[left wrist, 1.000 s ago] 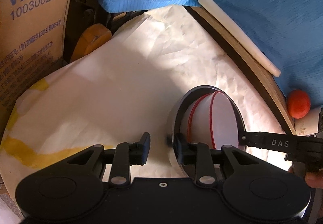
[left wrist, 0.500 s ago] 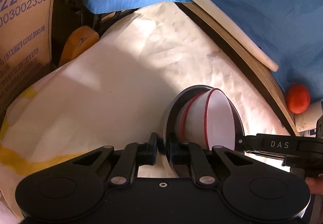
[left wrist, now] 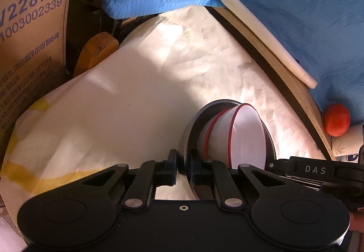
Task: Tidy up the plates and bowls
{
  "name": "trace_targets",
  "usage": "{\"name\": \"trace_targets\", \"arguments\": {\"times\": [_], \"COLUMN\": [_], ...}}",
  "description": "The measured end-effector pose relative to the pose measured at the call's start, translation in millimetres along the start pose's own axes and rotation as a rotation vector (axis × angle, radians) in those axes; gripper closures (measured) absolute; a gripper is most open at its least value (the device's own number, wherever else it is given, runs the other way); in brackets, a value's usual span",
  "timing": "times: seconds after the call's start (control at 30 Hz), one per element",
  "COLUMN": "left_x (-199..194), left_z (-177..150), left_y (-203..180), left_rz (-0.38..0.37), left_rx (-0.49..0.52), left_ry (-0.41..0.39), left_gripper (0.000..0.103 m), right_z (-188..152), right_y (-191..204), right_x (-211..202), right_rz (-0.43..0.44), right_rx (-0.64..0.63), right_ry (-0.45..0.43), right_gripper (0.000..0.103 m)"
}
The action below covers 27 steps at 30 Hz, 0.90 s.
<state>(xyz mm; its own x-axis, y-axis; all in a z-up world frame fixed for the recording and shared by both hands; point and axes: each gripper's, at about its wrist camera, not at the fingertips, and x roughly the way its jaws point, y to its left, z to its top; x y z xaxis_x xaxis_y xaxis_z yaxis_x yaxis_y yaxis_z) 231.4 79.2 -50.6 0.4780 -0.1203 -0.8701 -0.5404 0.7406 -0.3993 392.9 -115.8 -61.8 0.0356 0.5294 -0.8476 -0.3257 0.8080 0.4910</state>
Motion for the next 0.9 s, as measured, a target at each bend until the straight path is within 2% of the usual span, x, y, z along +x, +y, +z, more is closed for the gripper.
{"name": "trace_targets", "arguments": {"times": [0.53, 0.9], "left_x": [-11, -10], "left_z": [-1, -11], "left_y": [-31, -62], "left_rz": [-0.049, -0.081], "left_rx": [0.084, 0.172], "left_ry": [-0.018, 0.011], "left_gripper": [0.094, 0.094], "right_z": [-8, -29], "right_y": [-14, -40], "right_x": [-37, -64], "right_rz": [-0.004, -0.016], "right_rx": [0.02, 0.073], "right_ry": [-0.085, -0.131], "right_gripper": [0.092, 0.092]}}
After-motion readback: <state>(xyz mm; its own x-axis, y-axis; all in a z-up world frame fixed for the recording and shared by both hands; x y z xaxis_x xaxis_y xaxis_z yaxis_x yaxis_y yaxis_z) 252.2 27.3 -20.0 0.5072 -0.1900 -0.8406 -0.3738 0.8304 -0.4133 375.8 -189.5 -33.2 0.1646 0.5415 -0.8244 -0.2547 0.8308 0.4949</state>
